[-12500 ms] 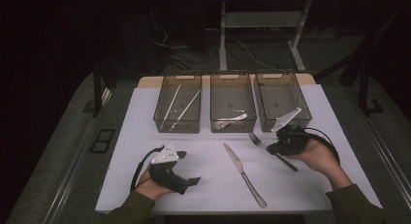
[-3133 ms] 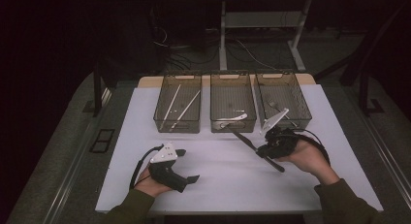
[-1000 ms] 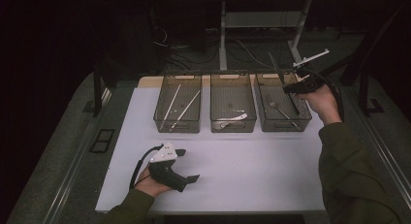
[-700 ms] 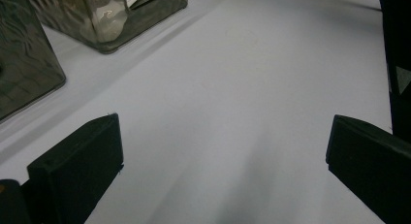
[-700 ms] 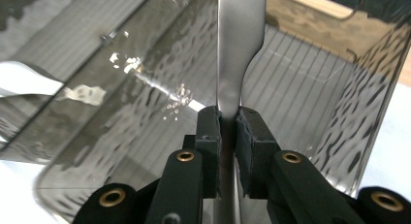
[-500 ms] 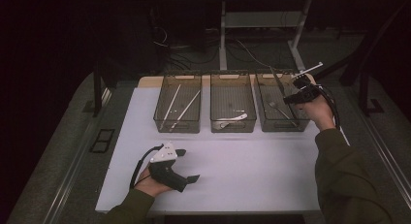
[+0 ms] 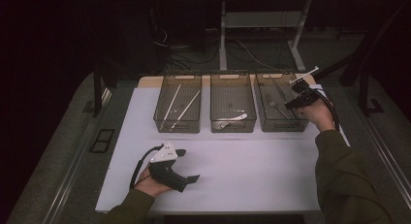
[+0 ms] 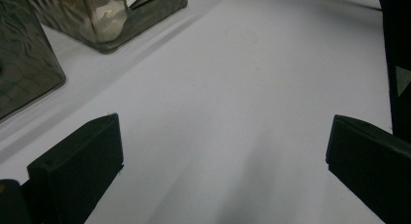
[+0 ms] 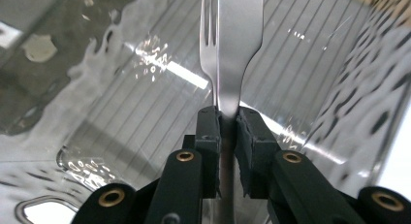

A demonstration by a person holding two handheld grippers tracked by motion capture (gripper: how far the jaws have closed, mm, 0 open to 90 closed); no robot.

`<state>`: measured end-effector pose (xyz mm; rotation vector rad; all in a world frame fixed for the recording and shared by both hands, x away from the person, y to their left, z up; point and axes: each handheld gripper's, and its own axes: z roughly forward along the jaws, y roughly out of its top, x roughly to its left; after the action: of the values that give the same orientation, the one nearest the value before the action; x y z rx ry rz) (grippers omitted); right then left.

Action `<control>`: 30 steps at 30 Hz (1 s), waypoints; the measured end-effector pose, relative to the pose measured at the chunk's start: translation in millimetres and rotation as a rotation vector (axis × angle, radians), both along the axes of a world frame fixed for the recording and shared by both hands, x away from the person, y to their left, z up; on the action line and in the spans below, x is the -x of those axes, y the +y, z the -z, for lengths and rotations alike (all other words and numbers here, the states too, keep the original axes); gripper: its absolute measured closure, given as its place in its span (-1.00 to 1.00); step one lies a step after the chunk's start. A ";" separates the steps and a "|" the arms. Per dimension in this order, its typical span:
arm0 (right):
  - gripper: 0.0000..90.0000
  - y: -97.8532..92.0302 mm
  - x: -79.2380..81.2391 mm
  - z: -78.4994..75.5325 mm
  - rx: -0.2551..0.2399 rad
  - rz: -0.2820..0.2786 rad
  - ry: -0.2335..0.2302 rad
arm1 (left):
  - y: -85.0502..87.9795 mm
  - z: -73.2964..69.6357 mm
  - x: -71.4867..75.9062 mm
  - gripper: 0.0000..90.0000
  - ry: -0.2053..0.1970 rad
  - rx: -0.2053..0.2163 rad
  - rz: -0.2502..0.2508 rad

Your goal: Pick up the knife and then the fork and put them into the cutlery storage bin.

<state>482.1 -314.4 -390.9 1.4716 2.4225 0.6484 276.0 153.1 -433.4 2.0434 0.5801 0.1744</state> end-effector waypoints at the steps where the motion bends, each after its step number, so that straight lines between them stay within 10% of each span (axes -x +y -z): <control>1: 0.76 -0.1 -0.6 1.8 -0.003 0.003 0.003 | 0.0 0.1 -0.1 -1.00 0.000 0.000 0.000; 13: 0.71 9.5 -5.9 12.3 0.042 0.015 0.036 | -0.4 0.0 0.3 -1.00 0.000 0.001 0.001; 30: 0.07 -3.3 12.2 -23.0 -0.163 0.006 -0.098 | -0.3 -0.2 0.5 -1.00 0.000 0.000 -0.003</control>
<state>469.9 -317.7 -367.9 1.4682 2.3379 0.9133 275.5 152.8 -433.3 2.0423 0.5827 0.1765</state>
